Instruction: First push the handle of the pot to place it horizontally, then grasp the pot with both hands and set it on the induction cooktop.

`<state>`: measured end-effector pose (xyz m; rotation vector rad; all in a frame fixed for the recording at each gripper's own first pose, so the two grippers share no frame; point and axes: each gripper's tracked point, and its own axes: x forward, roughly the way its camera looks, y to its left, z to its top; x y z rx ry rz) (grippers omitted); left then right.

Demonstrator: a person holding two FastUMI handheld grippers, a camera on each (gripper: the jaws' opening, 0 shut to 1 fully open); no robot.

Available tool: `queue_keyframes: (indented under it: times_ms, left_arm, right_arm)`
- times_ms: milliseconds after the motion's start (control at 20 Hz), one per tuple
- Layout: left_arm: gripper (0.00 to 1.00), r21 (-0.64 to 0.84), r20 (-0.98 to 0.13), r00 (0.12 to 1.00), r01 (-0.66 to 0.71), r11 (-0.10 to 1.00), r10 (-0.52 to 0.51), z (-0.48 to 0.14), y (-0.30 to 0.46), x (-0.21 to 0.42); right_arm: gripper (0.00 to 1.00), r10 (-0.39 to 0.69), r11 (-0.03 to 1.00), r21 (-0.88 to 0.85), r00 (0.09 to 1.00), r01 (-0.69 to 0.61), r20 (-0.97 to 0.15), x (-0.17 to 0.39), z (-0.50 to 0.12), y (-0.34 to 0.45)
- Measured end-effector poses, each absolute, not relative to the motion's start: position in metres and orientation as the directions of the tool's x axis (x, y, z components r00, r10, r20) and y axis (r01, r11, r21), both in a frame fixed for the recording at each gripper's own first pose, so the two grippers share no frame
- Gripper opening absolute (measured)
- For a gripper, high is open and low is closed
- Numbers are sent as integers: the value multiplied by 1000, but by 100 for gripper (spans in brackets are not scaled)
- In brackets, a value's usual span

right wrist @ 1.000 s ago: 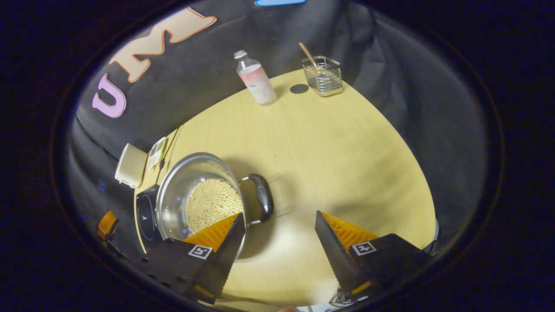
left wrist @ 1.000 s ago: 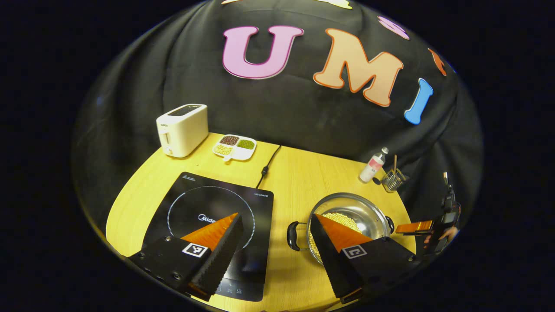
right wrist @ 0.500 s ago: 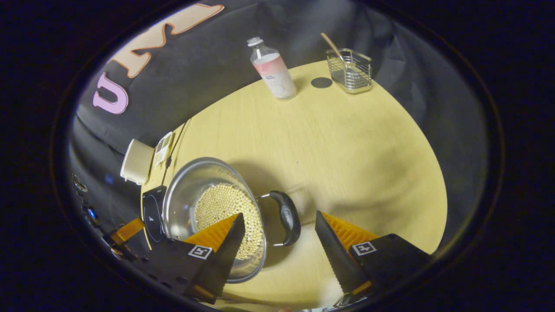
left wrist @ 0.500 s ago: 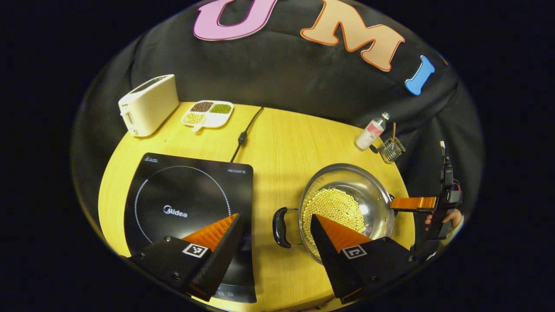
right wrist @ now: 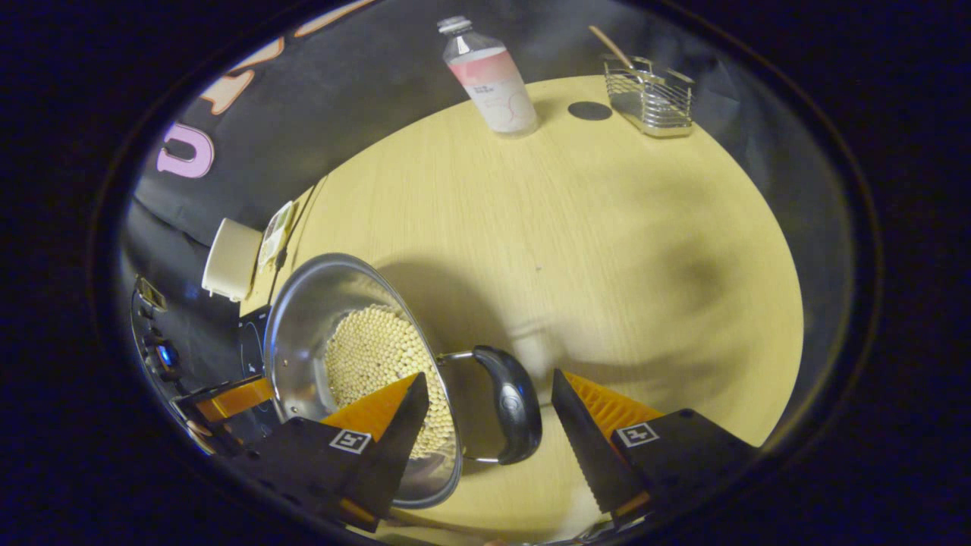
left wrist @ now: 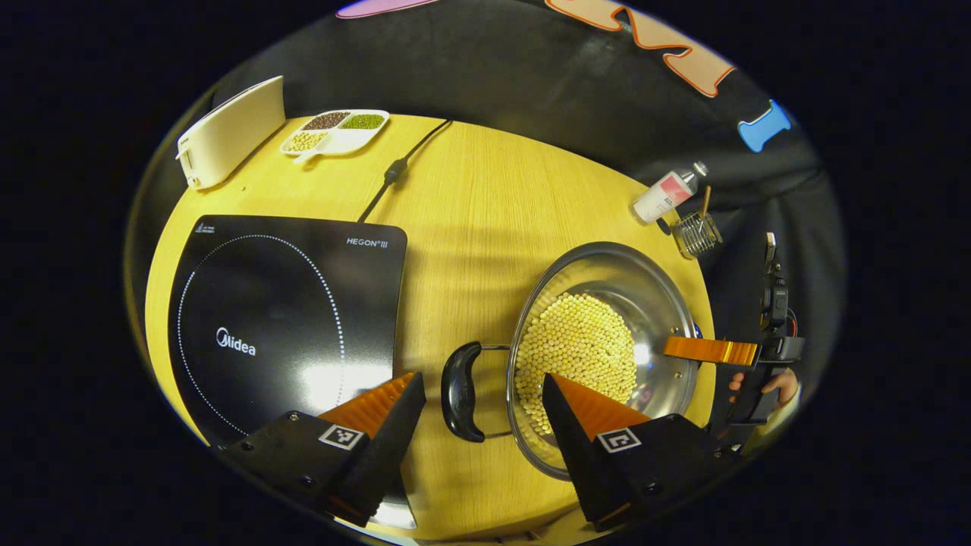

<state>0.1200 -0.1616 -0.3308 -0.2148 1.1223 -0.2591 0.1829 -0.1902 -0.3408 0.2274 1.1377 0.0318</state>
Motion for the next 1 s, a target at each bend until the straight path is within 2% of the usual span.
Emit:
queue_keyframes:
  times_ms: [50,100,150,200,250,300,350,400,450,500,550,600,650,700,750,800,850,900,1000]
  left_arm:
    - [96,-299,-861,402,94,949,-312,-333,-163,121]
    - [96,-302,-864,393,92,949,-314,-336,-164,121]
    - [96,-305,-867,387,87,949,-314,-338,-164,122]
    - [95,-309,-871,376,83,947,-317,-341,-165,122]
    - [95,-319,-871,367,83,944,-326,-344,-167,122]
    - [94,-328,-872,358,82,941,-335,-347,-168,123]
    - [94,-331,-875,347,80,940,-338,-350,-169,123]
    - [92,-336,-877,336,78,939,-342,-354,-170,123]
    - [96,-342,-880,326,70,937,-345,-357,-171,122]
    - [87,-356,-879,318,59,933,-355,-359,-175,123]
    - [88,-364,-876,320,49,930,-360,-359,-177,123]
    - [76,-356,-881,318,44,933,-351,-360,-175,123]
    - [74,-344,-885,320,42,938,-338,-362,-171,124]
    - [75,-340,-887,319,36,940,-333,-365,-170,125]
    - [63,-342,-885,325,31,939,-333,-364,-170,126]
    - [60,-347,-883,325,32,937,-338,-366,-171,127]
    - [59,-346,-884,322,38,937,-339,-364,-170,126]
    - [60,-342,-886,318,43,939,-338,-365,-170,125]
    - [58,-341,-887,319,38,939,-334,-365,-171,125]
  right_arm:
    - [93,147,976,201,417,88,-897,184,-343,-189]
    - [100,160,974,212,411,84,-898,185,-345,-186]
    - [92,165,973,216,404,84,-900,186,-348,-185]
    - [100,168,972,219,402,84,-900,187,-350,-185]
    - [100,167,972,219,404,86,-900,190,-352,-186]
    - [87,170,971,223,402,87,-900,191,-353,-186]
    - [97,175,970,228,400,88,-900,192,-354,-185]
    - [86,182,967,237,399,94,-899,193,-357,-183]
    - [77,183,966,239,395,99,-900,194,-358,-184]
    - [68,191,964,248,393,100,-900,194,-358,-184]
    - [63,195,963,250,387,98,-901,194,-358,-184]
    - [57,198,964,249,379,89,-904,192,-360,-183]
    - [66,191,968,238,381,81,-904,192,-363,-185]
    - [57,194,968,239,368,81,-909,188,-355,-188]
    - [57,197,967,242,367,80,-909,188,-356,-187]
    - [55,201,967,243,361,75,-911,186,-359,-186]
    - [67,196,969,237,359,72,-912,186,-359,-186]
    - [54,192,971,230,358,66,-914,186,-360,-187]
    - [60,169,977,206,365,64,-916,185,-359,-189]
